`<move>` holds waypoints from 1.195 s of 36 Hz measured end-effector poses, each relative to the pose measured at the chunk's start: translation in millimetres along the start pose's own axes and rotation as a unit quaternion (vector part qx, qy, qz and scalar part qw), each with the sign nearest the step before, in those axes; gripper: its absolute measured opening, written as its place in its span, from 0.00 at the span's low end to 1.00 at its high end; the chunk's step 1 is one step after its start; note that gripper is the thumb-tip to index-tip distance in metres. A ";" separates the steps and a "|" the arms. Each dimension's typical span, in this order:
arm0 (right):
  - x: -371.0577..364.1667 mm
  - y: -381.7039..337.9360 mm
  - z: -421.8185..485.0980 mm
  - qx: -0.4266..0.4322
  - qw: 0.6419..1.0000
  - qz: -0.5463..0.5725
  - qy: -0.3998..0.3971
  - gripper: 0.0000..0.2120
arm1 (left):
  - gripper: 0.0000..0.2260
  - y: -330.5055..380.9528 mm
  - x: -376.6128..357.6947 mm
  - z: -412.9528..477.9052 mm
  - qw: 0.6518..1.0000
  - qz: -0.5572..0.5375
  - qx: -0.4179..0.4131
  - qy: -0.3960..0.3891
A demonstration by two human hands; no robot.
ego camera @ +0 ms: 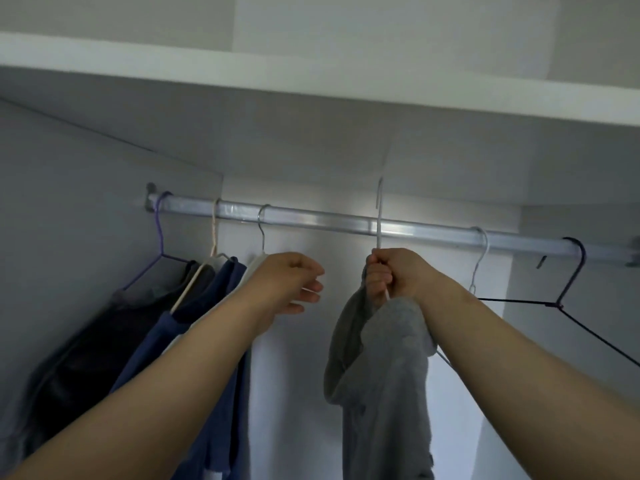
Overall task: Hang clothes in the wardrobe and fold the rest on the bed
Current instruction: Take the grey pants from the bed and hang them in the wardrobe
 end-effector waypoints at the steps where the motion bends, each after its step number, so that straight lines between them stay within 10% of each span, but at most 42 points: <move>1: 0.7 2.2 4.3 -0.001 1.000 0.000 0.005 0.18 | 0.08 -0.8 1.0 -1.1 1.000 0.000 0.002 0.001; 13: -11.0 41.1 43.9 -0.042 0.998 0.049 -0.024 0.35 | 0.06 -33.6 13.0 -14.5 0.999 -0.023 0.043 0.009; 43: 23.5 37.6 -4.8 -0.011 0.983 -0.156 0.098 0.08 | 0.04 4.6 -24.8 -2.6 0.999 -0.028 -0.014 -0.040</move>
Point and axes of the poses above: each hand's wrist, its own z-axis towards the middle knuckle, its own x-axis out of the back of the hand, y = z × x, the point moved 9 cm from there along z, towards the middle knuckle, and after that the axes turned 9 degrees about -y, right-handed, at the moved point
